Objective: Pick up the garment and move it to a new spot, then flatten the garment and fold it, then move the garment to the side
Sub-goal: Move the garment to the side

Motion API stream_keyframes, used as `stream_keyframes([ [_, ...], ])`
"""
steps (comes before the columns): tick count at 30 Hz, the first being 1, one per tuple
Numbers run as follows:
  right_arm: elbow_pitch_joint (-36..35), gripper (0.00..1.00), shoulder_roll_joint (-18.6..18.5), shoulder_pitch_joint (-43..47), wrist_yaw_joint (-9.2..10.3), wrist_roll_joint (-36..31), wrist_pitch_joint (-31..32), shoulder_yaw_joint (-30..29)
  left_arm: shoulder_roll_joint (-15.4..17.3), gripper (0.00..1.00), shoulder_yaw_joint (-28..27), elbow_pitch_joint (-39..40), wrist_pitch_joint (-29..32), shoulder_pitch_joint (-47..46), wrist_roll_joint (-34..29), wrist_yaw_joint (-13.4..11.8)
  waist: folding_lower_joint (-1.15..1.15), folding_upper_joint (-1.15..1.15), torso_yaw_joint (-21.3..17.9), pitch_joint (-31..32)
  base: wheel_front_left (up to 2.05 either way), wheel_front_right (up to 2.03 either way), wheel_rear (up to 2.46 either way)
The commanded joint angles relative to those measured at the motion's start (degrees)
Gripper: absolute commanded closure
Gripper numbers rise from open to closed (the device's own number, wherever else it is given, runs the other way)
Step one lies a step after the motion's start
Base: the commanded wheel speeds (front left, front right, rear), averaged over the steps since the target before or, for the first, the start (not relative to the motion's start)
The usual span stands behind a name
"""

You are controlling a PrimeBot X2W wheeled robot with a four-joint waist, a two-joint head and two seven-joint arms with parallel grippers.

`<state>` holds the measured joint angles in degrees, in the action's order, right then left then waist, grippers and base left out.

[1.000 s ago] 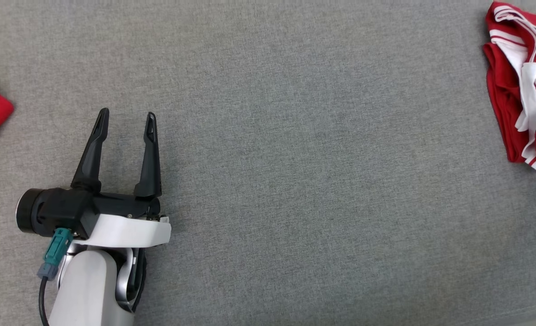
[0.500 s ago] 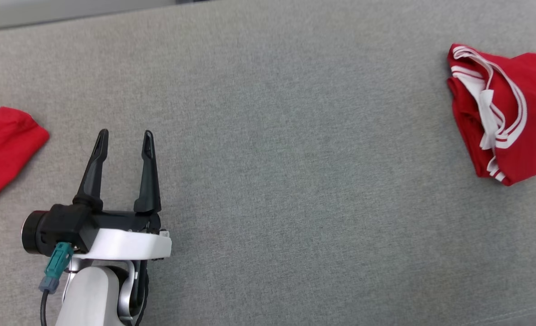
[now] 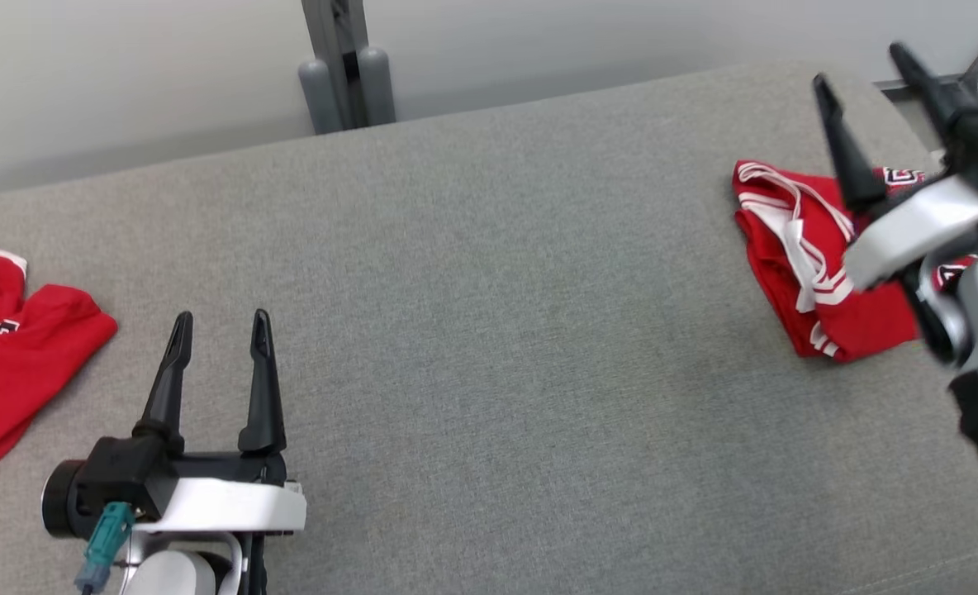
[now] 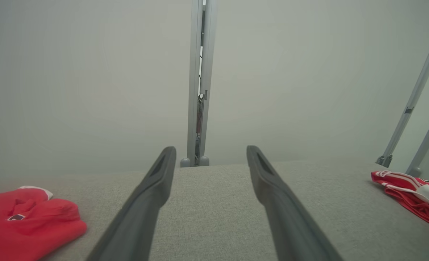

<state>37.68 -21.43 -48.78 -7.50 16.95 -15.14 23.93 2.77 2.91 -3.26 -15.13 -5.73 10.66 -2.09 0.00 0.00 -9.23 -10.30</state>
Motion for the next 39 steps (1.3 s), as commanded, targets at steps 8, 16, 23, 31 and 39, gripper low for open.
stream_keyframes([
  [8, -16.21, 0.00, 8.80, 19.72, 0.01, -5.38, -0.02, -10.83, 0.23, 0.00, 0.00, 0.68, 0.06, 4.12, 1.26, -1.56, 0.00, 0.00, -0.32, 5.18, 0.00, 0.00, 0.00],
  [16, -24.41, 0.00, 15.78, 31.62, 0.01, -7.54, -0.01, -14.30, 0.23, 0.00, 0.01, 0.02, 0.06, 6.79, 2.50, -2.19, 0.00, 0.00, 0.15, 6.86, 0.00, 0.00, 0.00],
  [23, -26.20, 0.00, 18.03, 37.59, 0.01, -8.68, -0.02, -15.51, 0.23, 0.00, 0.21, -0.96, 0.06, 8.50, 4.77, -2.87, 0.00, 0.00, 1.21, 7.72, 0.00, 0.00, 0.00],
  [31, -25.55, 0.00, 18.39, 39.58, 0.01, -8.15, -0.03, -15.82, 0.23, 0.00, 0.46, -2.06, 0.06, 9.12, 5.69, -2.89, 0.00, 0.00, 2.81, 8.20, 0.00, 0.00, 0.00],
  [39, -25.11, 0.00, 18.41, 39.38, 0.01, -6.63, -0.03, -15.54, 0.24, 0.00, 0.00, -2.20, 0.06, 9.07, 5.36, -2.78, 0.00, 0.00, 3.30, 8.32, 0.00, 0.00, 0.00],
])
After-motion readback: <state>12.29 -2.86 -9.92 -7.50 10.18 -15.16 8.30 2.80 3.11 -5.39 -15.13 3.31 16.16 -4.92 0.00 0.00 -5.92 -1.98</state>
